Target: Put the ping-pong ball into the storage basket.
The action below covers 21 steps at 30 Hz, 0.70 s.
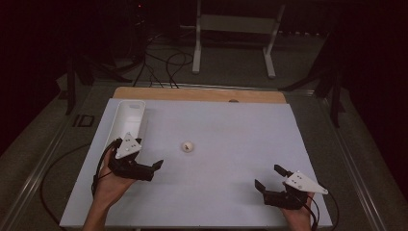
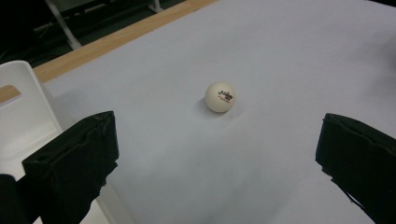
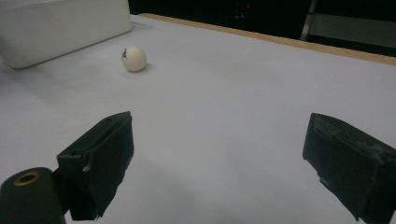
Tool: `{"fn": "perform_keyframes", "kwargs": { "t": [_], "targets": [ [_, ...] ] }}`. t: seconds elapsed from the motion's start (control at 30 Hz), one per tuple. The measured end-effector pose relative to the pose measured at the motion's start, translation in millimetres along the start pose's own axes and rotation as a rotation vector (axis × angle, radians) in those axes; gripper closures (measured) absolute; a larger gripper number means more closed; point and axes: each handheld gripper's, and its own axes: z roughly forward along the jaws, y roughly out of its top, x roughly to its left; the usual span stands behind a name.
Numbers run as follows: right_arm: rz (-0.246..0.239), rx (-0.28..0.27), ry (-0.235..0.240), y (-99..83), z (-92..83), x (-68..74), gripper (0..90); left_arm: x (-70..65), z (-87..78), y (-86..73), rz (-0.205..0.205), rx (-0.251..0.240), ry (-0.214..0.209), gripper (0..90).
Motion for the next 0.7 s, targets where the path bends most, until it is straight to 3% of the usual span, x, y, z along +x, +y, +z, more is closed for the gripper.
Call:
{"fn": "perform_keyframes", "kwargs": {
  "t": [0.7],
  "targets": [
    [0.009,0.005,-0.006,-0.6,0.3,-1.5,8.4,-2.7,21.1,20.0,0.049,0.077,-0.051,0.0]
  ]
}}
